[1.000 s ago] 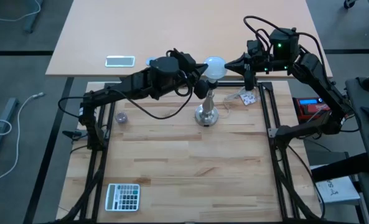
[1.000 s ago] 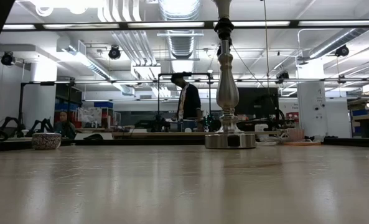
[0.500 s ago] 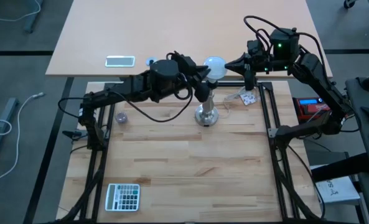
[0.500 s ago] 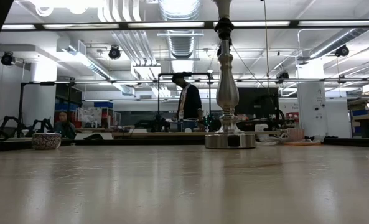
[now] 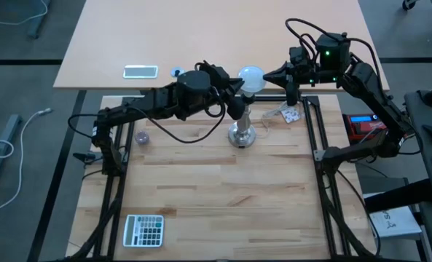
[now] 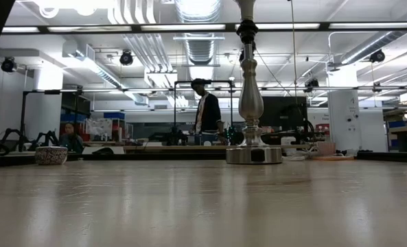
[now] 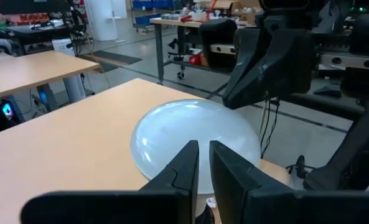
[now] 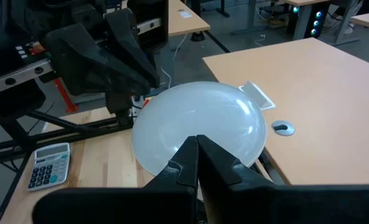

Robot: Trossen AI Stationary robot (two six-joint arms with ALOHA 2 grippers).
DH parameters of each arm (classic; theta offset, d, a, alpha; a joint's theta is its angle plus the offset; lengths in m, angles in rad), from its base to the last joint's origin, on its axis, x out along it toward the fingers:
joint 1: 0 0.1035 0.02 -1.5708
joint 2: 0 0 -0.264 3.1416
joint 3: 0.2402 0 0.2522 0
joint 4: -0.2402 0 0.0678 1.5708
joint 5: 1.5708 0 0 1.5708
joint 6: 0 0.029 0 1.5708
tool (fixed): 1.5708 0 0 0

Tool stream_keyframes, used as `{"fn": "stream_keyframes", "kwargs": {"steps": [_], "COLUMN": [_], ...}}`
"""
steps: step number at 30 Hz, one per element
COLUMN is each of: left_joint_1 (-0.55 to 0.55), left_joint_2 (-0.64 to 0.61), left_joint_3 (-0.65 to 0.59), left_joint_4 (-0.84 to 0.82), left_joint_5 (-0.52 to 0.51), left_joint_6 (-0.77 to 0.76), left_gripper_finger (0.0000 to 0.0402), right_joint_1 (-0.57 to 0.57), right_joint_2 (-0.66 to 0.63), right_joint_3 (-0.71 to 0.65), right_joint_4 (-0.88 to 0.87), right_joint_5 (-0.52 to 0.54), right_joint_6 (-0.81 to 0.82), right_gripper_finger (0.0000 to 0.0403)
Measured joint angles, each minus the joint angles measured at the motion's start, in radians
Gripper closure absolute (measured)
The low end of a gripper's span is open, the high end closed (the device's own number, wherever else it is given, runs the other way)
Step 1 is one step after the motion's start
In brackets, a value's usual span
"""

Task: Screw lightbulb
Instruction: Insert the light bulb into the lamp

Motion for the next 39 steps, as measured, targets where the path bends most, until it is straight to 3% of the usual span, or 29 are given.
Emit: {"fn": "stream_keyframes", "kwargs": {"steps": [39], "left_joint_1": [0.060], "left_joint_2": [0.036], "left_joint_3": [-0.002], "left_joint_4": [0.049], "left_joint_5": [-0.032], "left_joint_6": [0.000], "left_gripper_finger": [0.0381], "right_joint_1": [0.009], "right_joint_2": [-0.018], "right_joint_3": [-0.001], "right_joint_4": [-0.002], "right_joint_5": [-0.019], "right_joint_6": [0.025], "right_gripper_finger": [0.0403]}}
